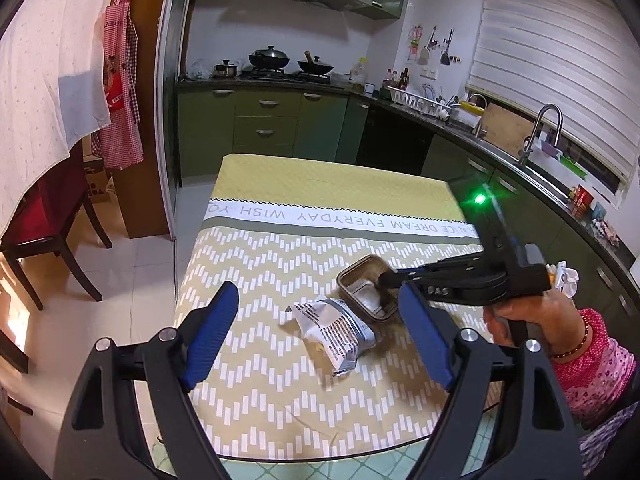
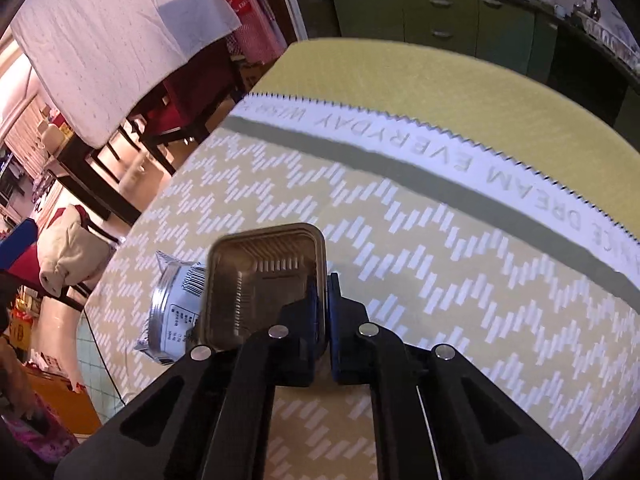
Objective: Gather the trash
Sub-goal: 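Grasp the brown plastic tray with the right gripper and lift it, then carry the brown tray over the yellow bin and open the right gripper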
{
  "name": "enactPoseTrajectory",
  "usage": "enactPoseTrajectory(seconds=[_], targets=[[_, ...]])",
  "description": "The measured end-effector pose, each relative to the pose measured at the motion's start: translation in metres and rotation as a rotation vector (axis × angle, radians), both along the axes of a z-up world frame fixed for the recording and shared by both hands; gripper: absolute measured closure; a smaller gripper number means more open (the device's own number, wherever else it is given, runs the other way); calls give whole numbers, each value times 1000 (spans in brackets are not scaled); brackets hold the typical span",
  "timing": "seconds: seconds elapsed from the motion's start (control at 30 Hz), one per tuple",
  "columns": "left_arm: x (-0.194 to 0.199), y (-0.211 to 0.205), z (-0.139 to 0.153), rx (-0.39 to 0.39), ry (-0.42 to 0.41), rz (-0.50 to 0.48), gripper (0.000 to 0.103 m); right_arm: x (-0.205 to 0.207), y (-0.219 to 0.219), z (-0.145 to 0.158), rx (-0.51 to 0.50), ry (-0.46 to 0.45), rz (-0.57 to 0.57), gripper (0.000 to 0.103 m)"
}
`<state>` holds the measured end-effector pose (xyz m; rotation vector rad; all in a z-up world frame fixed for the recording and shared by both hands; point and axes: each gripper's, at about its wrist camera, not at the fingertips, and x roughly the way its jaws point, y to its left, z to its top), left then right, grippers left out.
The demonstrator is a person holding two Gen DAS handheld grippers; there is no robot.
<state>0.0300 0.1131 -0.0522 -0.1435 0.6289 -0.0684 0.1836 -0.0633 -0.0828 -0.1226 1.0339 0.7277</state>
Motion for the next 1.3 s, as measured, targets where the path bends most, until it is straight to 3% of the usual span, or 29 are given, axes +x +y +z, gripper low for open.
enactPoseTrajectory(seconds=[0.17,0.3,0.53,0.7,0.83,1.03,1.3], targets=[[1,-6,0,8,3,-16,25,-5,-35,25,37,-54,-45,97],[3,-11,-2,10,4,-34,24,-15,-95,52,65,-126,-148,97],[15,-32,-5,32,26,-80,24,-50,-277,72,-18,-219,-540,97],[23,-49,-7,24,41,-113,24,-70,-397,57,-139,-196,-829,97],[26,-66,-8,43,46,-143,24,-81,-463,44,-235,-168,-979,97],[32,-75,-7,60,57,-160,24,-80,-496,17,-330,-110,-1046,97],[34,-73,-10,62,71,-152,24,-56,-516,-13,-275,-49,-1043,97]])
